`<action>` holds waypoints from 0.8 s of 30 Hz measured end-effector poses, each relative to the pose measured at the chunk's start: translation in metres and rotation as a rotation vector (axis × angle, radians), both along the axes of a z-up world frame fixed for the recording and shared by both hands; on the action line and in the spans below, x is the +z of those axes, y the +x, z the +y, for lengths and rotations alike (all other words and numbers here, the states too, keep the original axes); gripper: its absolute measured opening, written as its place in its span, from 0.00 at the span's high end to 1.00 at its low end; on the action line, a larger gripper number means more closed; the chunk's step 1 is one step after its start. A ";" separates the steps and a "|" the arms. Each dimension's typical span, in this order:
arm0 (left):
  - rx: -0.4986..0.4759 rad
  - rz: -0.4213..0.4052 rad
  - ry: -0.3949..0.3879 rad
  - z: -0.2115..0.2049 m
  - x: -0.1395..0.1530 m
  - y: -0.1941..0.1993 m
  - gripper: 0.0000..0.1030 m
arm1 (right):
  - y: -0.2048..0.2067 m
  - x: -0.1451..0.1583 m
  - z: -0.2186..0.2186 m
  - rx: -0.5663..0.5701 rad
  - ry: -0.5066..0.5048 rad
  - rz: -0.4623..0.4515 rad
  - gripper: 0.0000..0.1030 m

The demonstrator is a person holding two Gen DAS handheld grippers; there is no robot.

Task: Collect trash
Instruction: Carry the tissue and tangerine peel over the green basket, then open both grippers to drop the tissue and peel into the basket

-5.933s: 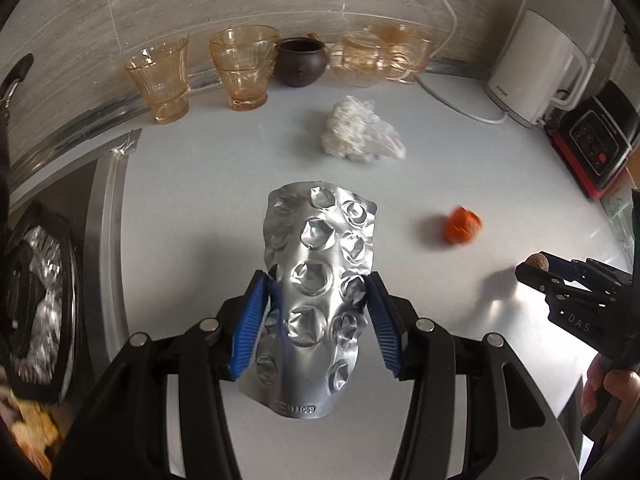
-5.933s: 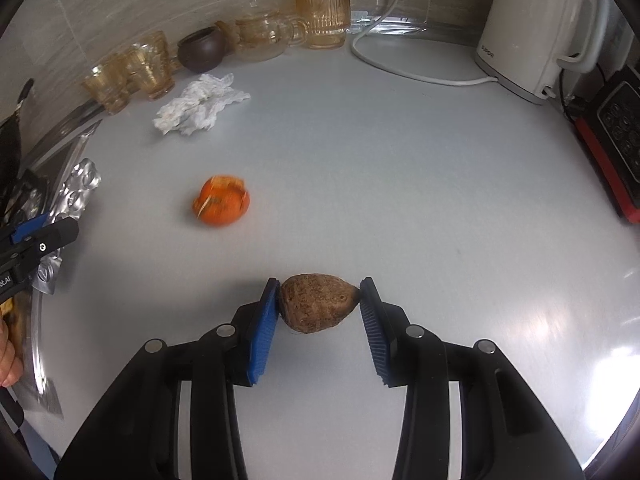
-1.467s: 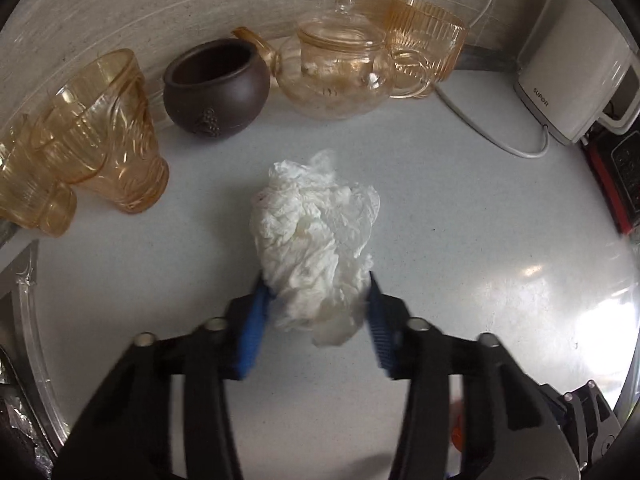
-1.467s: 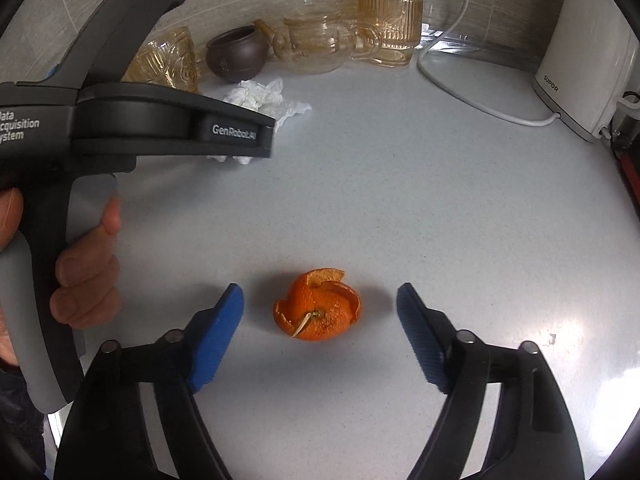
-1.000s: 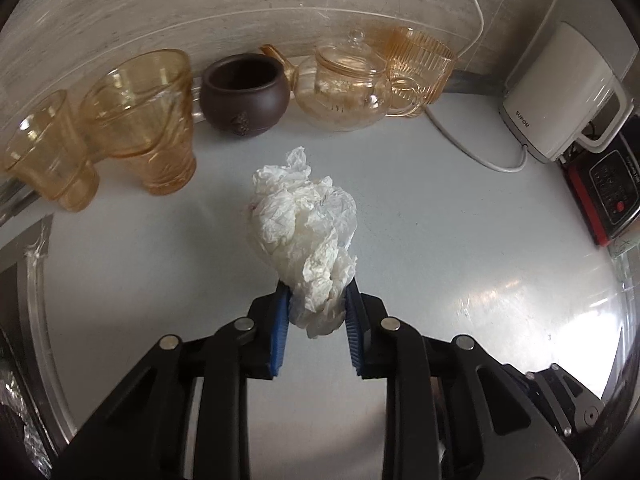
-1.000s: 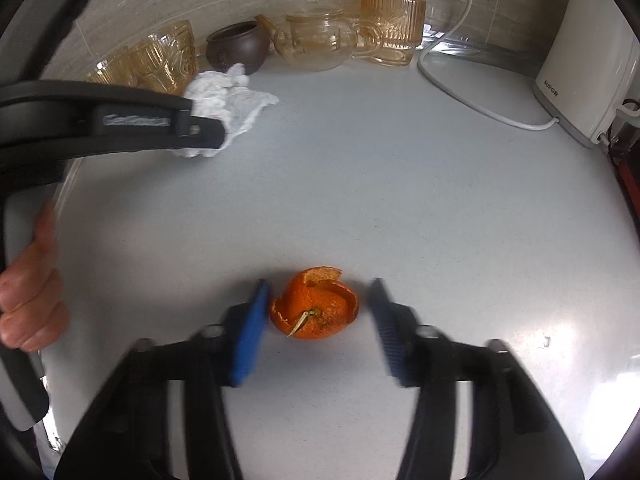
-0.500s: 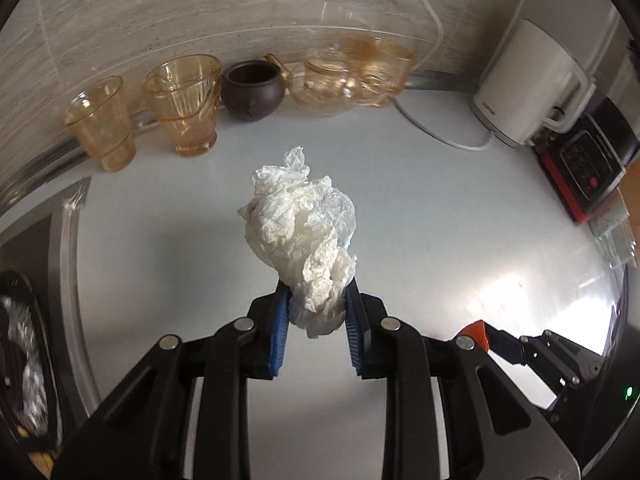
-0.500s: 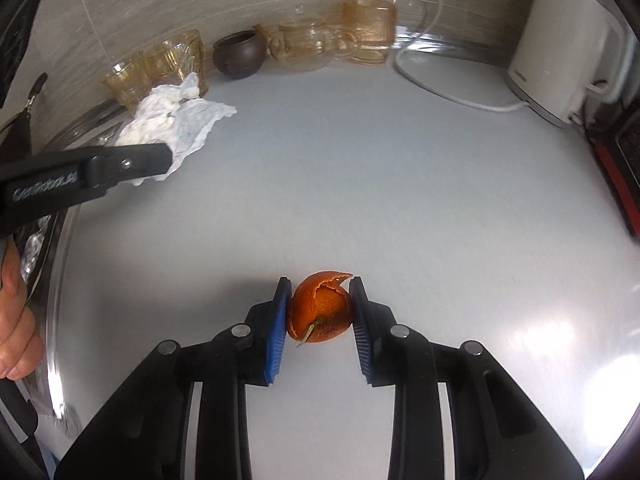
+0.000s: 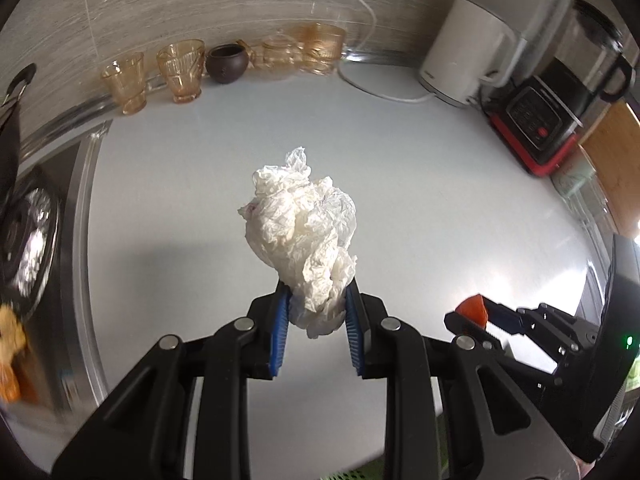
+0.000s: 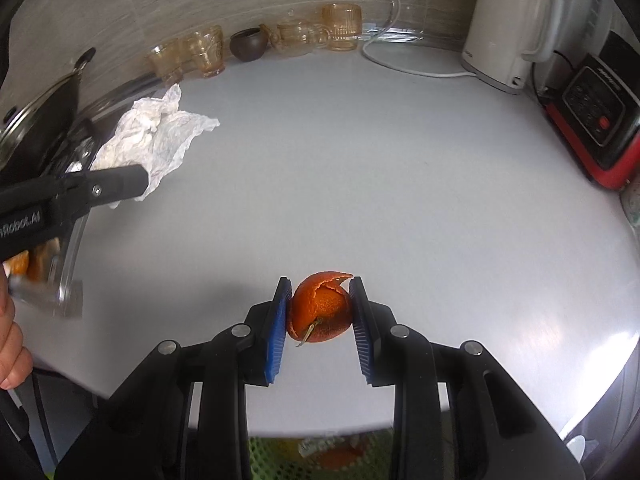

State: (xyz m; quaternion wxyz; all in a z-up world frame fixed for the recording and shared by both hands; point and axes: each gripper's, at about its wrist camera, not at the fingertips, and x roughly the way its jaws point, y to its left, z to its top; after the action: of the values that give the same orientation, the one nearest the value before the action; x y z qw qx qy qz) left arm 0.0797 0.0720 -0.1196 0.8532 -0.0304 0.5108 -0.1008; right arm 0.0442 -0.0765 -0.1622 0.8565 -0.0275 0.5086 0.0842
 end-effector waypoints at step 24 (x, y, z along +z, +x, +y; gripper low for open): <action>-0.297 0.360 0.005 -0.115 -0.113 -0.194 0.75 | -0.171 -0.019 -0.098 0.011 -0.007 0.053 0.70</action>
State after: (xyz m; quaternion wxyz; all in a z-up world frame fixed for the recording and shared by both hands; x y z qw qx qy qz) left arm -0.1143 -0.0431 -0.2321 0.7241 0.0297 0.6539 -0.2172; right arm -0.1264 -0.1740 -0.1816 0.8421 -0.0311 0.5313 0.0877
